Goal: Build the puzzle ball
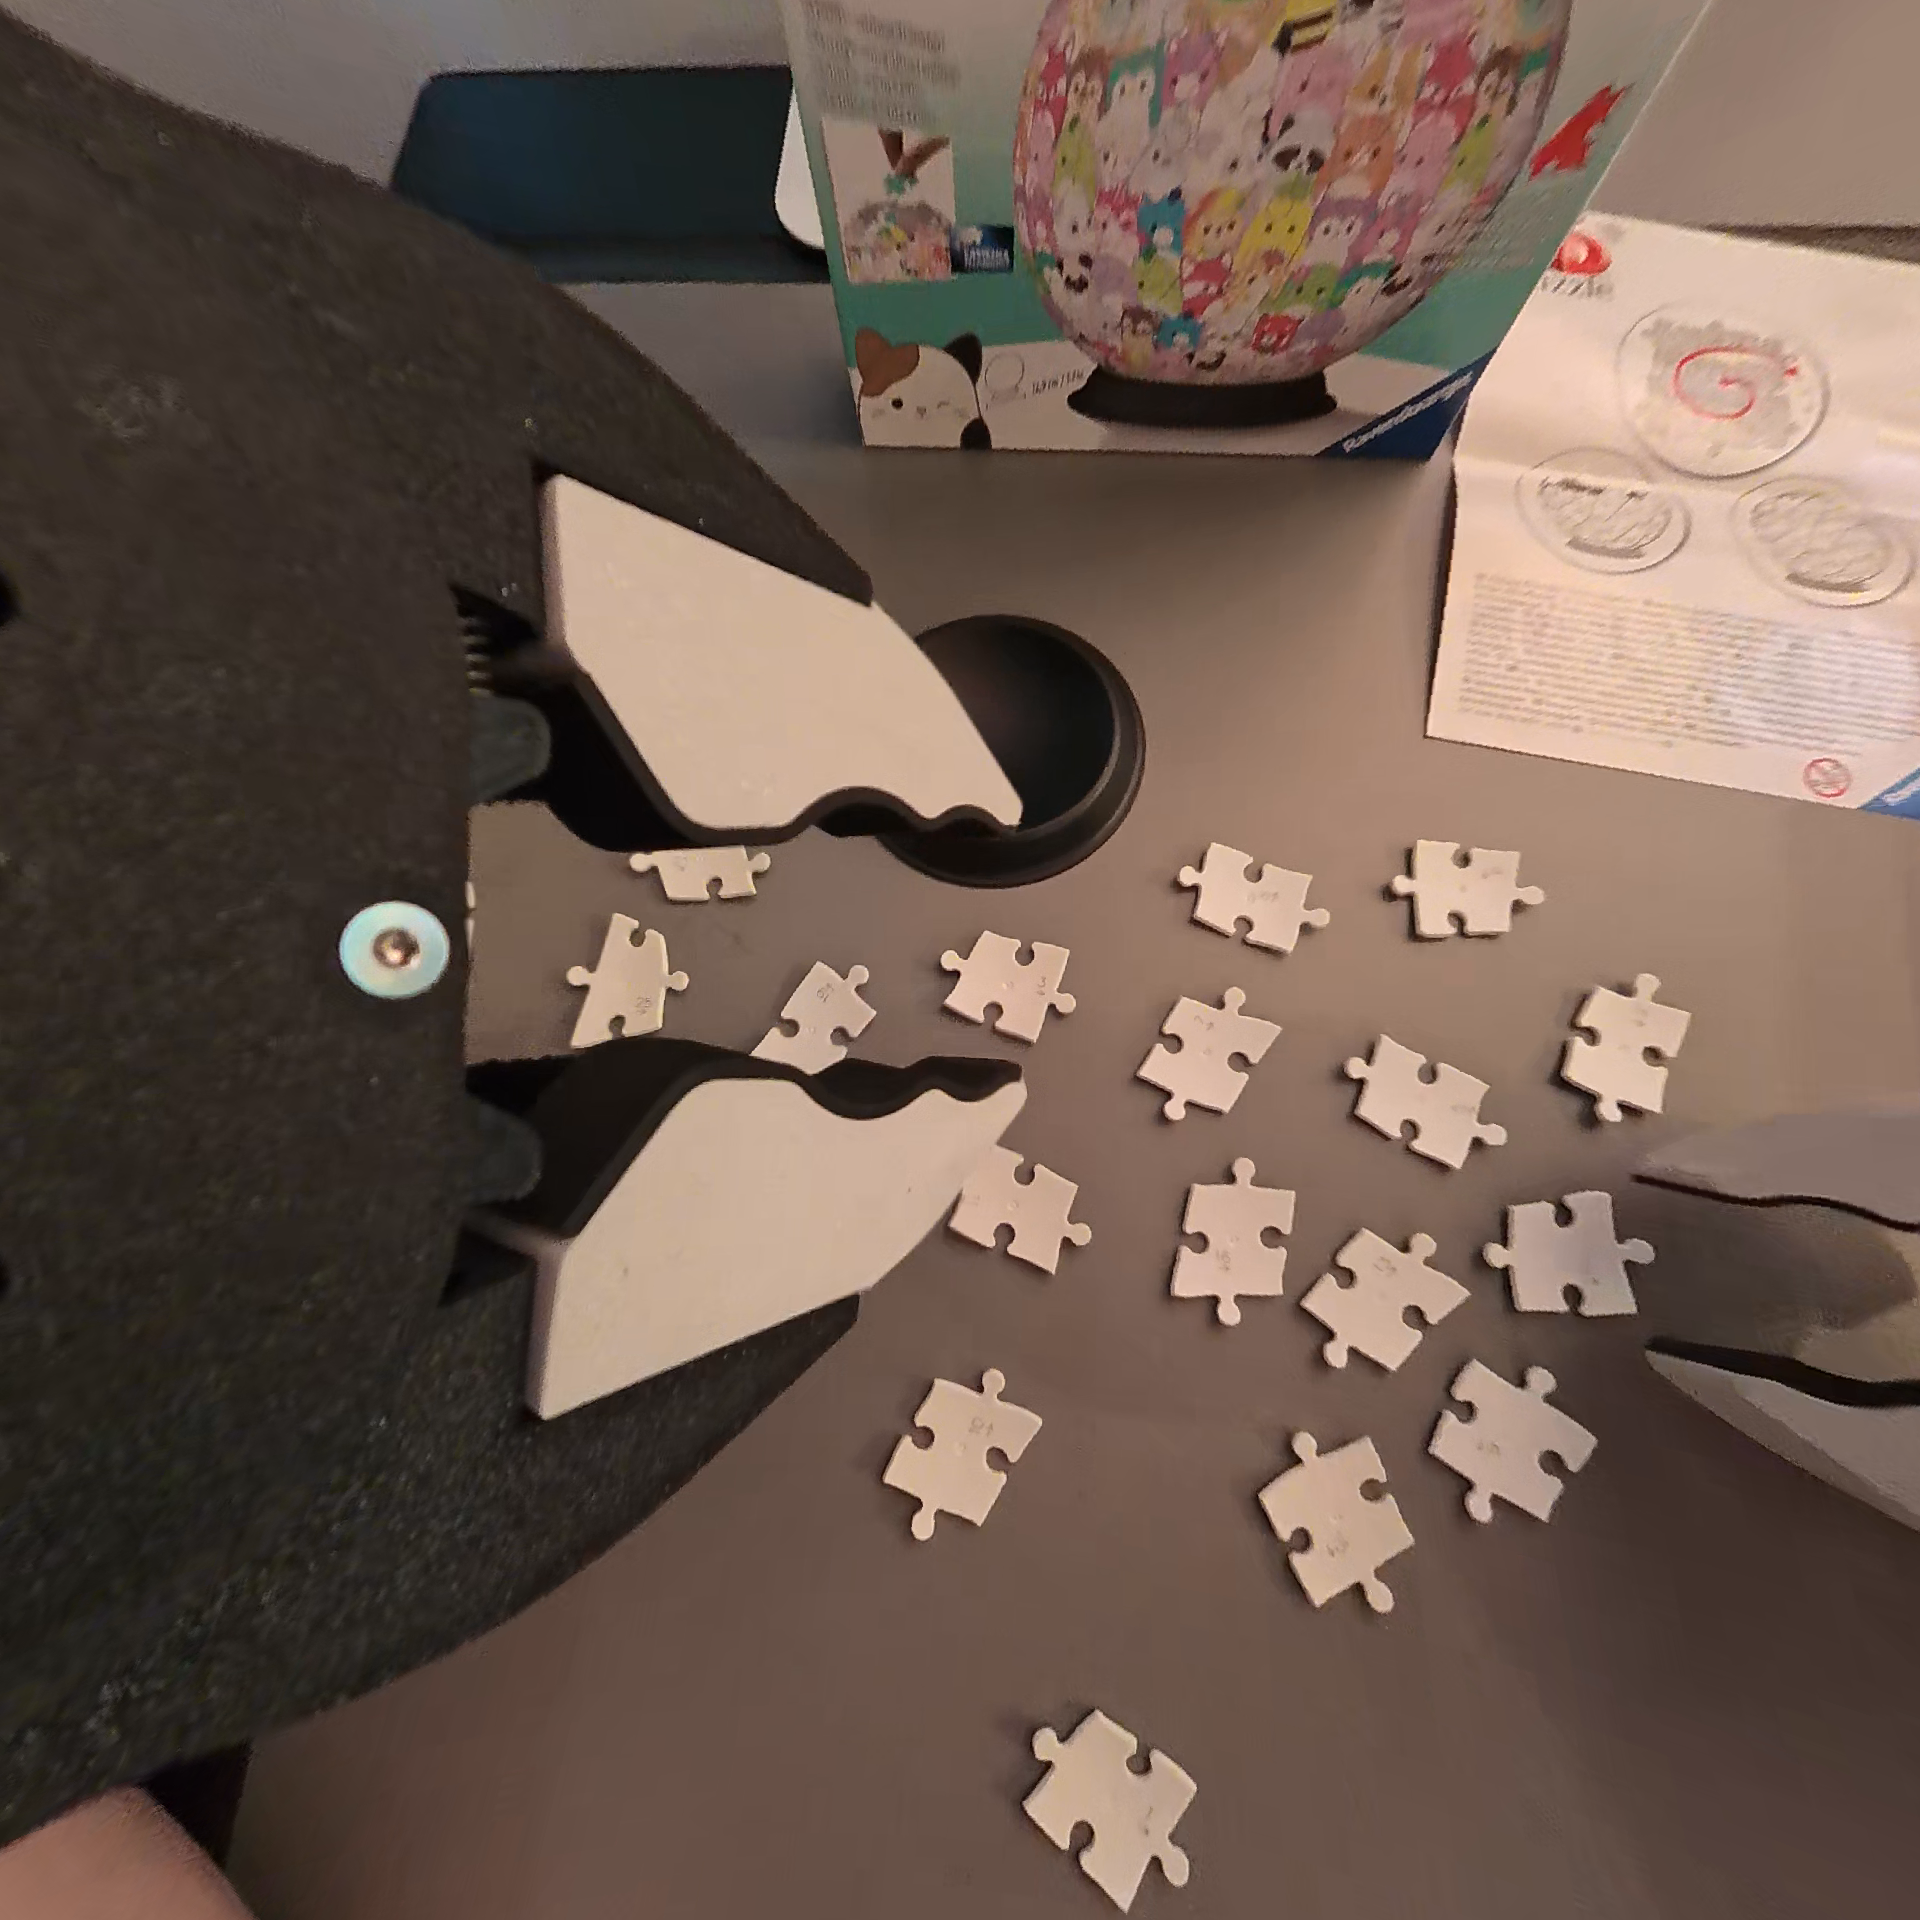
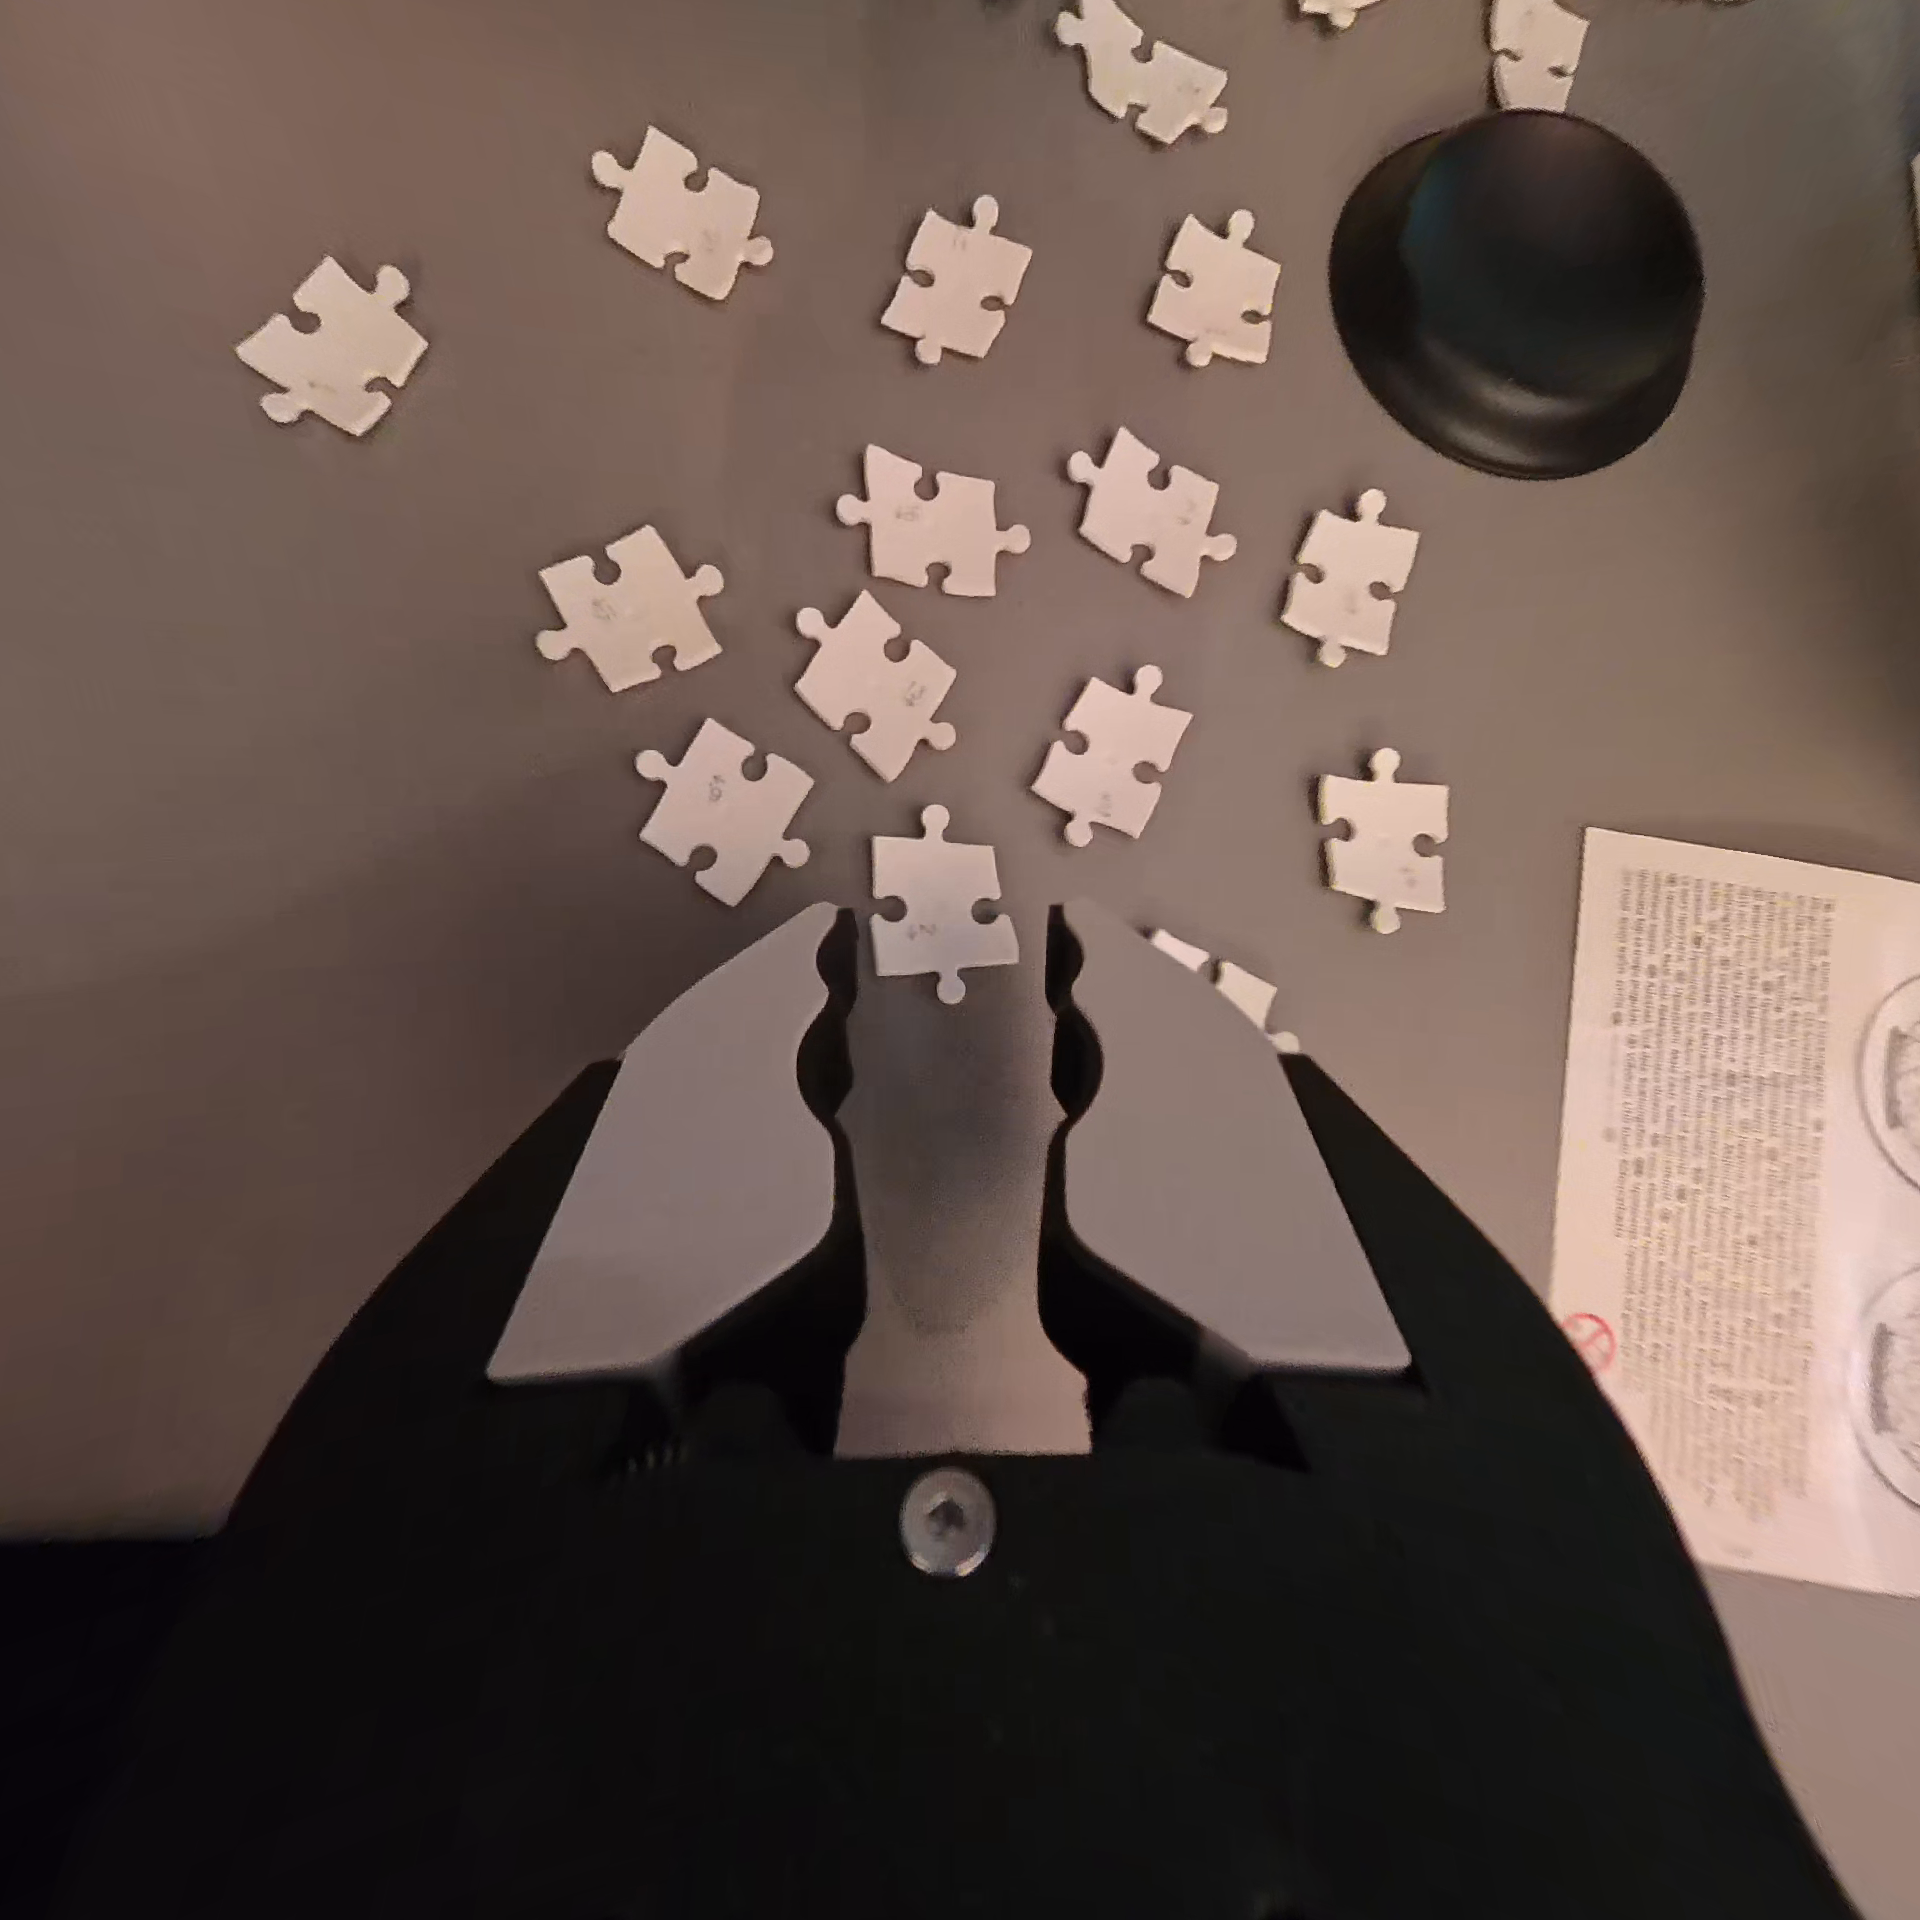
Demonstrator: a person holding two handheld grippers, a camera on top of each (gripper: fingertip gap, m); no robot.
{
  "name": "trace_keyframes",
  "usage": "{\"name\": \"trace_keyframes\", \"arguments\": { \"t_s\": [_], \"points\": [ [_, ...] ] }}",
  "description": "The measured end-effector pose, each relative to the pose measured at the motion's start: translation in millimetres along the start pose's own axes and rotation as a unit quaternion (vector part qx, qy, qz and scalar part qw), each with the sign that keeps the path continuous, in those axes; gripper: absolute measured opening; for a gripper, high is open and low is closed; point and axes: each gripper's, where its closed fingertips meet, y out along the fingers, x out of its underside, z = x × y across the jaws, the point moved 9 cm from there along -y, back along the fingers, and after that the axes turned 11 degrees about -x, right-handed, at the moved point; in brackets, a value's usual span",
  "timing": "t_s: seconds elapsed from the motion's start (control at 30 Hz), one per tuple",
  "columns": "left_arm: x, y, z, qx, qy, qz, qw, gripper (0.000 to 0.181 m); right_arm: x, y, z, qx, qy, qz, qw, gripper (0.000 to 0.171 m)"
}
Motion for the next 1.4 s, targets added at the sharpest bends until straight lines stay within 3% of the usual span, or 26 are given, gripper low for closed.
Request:
{"name": "trace_keyframes", "arguments": {
  "t_s": [0.2, 0.43, 0.57, 0.8, 1.0, 1.4],
  "points": [
    [-11.2, -27.3, 11.1, -0.023, 0.003, 0.028, 0.999, 0.040, 5.2, 12.0, 1.6, -0.007, 0.008, 0.000, 1.000, 0.038],
    [-21.7, -47.1, 54.1, 0.009, 0.017, 0.052, 0.998, 0.040, 7.2, 15.0, 4.8, -0.019, 0.029, 0.002, 0.999, 0.030],
    [-14.6, -40.3, 93.9, 0.047, 0.036, 0.049, 0.997, 0.040, 8.2, 15.4, 3.2, -0.018, 0.025, 0.007, 0.999, 0.030],
    [-0.1, -29.5, 131.6, 0.088, -0.006, 0.138, 0.986, 0.036, 9.5, 13.9, 1.7, -0.011, 0.025, 0.006, 1.000, 0.030],
    [9.5, -10.9, 150.4, 0.147, -0.011, 0.153, 0.977, 0.034, 9.6, 14.1, 1.0, -0.009, 0.026, 0.008, 1.000, 0.030],
    [5.9, 7.2, 164.2, 0.184, 0.010, 0.147, 0.972, 0.032, 10.6, 14.1, 1.6, -0.015, 0.027, 0.012, 0.999, 0.030]
  ]
}}
